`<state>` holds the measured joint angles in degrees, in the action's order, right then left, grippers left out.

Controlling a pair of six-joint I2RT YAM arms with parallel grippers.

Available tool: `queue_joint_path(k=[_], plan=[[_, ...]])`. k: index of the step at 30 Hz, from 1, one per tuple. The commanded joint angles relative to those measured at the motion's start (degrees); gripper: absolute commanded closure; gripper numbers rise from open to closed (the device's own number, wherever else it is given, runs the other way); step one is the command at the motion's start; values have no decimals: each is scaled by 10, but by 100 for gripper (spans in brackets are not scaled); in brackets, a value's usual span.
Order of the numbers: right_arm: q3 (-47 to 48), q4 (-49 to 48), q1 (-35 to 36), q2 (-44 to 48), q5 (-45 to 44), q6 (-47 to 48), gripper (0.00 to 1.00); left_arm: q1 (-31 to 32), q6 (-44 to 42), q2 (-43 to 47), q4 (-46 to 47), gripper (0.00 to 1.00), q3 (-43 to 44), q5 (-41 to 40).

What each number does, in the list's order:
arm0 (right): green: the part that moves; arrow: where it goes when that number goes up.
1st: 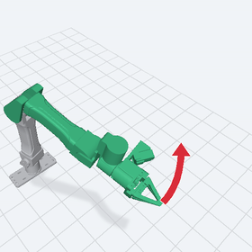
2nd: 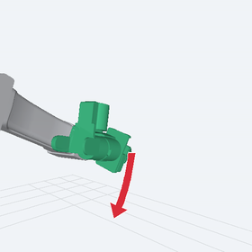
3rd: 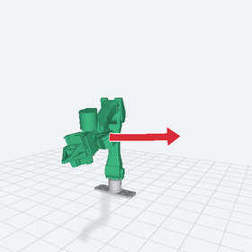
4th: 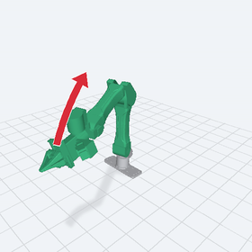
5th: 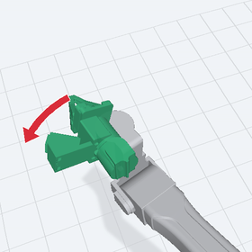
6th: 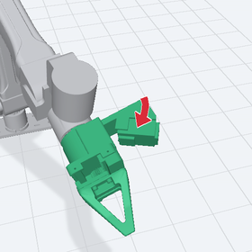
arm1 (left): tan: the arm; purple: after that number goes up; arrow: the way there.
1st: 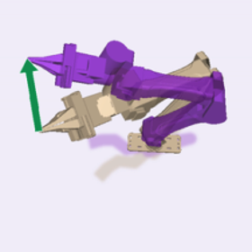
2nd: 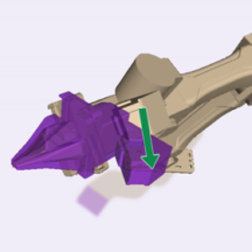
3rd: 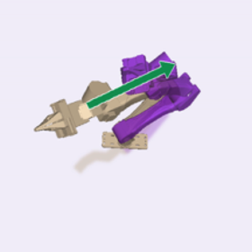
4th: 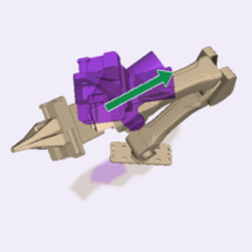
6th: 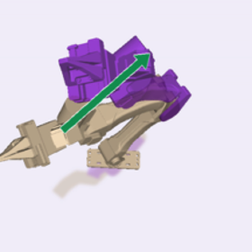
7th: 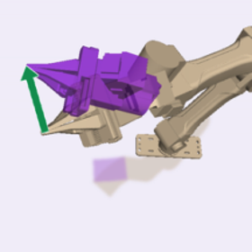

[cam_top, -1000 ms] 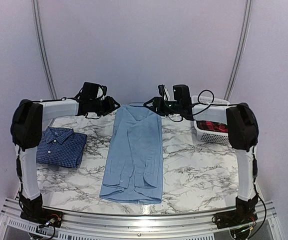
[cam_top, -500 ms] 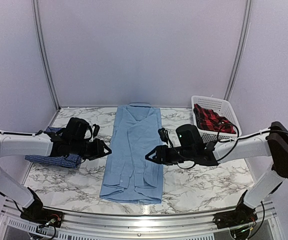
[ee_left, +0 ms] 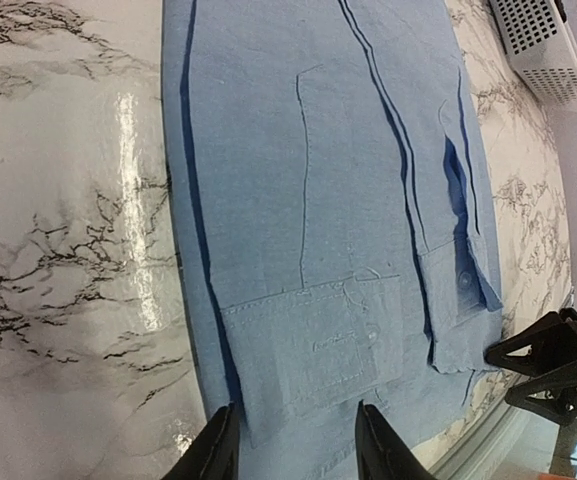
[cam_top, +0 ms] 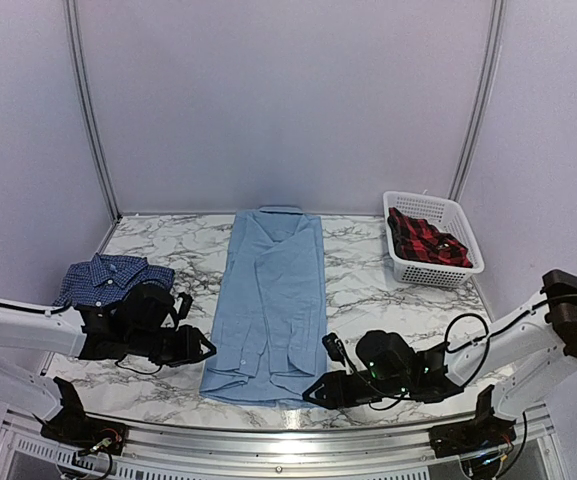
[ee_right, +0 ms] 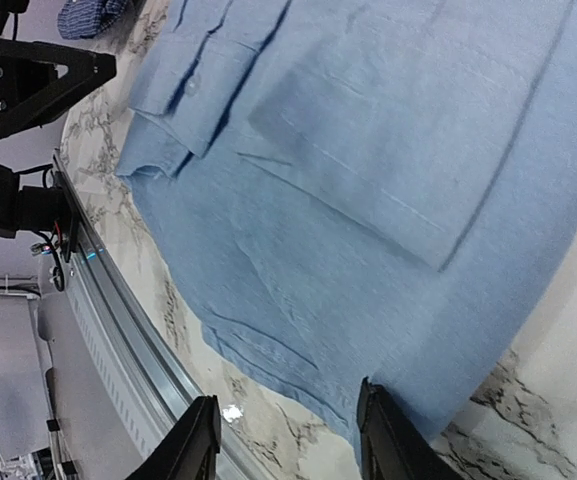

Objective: Fold and stack the long sleeve shirts
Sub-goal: Pick up the rectangle-folded shirt from the center of the board.

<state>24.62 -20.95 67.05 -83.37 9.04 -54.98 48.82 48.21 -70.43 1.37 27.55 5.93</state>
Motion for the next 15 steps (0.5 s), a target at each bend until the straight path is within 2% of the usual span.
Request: queue_joint_path(k=[1,7,12,15], plan=[[-28,-33,12,13,-36,-48,56,8,18,14,11,59,-16,-27],[-18,21,17,59,-51,-40,56,8,15,16,8,58,-24,-32],[-34,87,14,147,-116,-46,45,8,3,-4,-4,58,-15,-30],[-45,90,-6,161,-114,-46,42,8,-1,-14,-6,58,-12,-27]])
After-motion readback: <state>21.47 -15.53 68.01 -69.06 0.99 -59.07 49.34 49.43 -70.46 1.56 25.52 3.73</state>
